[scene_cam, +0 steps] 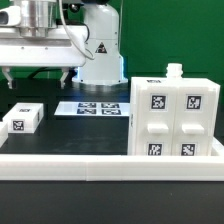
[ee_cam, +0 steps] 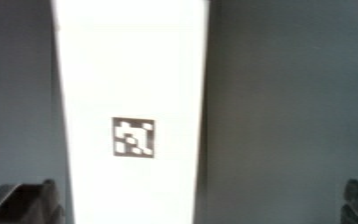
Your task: Assemble cabinet
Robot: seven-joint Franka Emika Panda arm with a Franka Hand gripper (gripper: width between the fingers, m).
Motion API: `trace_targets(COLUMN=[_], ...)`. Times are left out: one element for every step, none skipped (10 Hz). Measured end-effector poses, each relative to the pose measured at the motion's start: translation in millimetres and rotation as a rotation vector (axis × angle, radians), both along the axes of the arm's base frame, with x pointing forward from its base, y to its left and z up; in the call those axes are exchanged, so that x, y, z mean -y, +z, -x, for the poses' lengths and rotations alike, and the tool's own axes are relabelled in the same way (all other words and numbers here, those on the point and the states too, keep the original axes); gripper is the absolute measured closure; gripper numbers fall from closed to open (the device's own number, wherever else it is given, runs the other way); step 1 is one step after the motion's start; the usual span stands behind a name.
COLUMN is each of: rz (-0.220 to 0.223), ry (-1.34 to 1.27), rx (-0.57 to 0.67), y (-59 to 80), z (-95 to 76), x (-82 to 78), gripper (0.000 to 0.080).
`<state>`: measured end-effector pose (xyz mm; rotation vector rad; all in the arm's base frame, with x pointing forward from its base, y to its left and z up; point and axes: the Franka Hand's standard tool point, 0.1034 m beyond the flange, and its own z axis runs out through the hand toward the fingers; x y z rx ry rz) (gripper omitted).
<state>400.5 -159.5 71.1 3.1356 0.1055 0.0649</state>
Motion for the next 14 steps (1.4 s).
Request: trace_targets(rz=[0.003,0.006,0.01,0.019,0.031,0.032,0.035,0.038,0.037,0.037,0.04,0.043,0.051,0.058], ry=[0.015,0.018,0.016,0.02,0.019,0.019,0.021,0.024,0.026,0.027,0.03,0.033,0.037,0.04], rx=[-0.006,-0.012,-0.015,-0.018,-0.019,-0.026,-0.029,-0.033,-0.041,-0.048,-0.05,-0.054,-0.053,-0.053], y=[-3.5,-7.2,-10.9,-16.9,-23.5,-27.9,-31.9,-35.8,-39.6,-43.7,-47.4,-51.5,-56.8,-60.8], z=[2.4,5.3,6.7,7.2,5.9,6.4,7.3,8.2,10.1,12.1,12.7,13.3,13.7,14.1], x=[8.9,19.4,21.8,25.0,30.0,31.1,30.7,29.7,28.8,28.1,27.5,27.1,27.4,27.5], gripper=[0.0002,0.0002,0.0002,0.0002,0.0002,0.0002,0.0002,0.0002,0.0002,0.0002,0.0002,0.0002,0.0002,0.0002])
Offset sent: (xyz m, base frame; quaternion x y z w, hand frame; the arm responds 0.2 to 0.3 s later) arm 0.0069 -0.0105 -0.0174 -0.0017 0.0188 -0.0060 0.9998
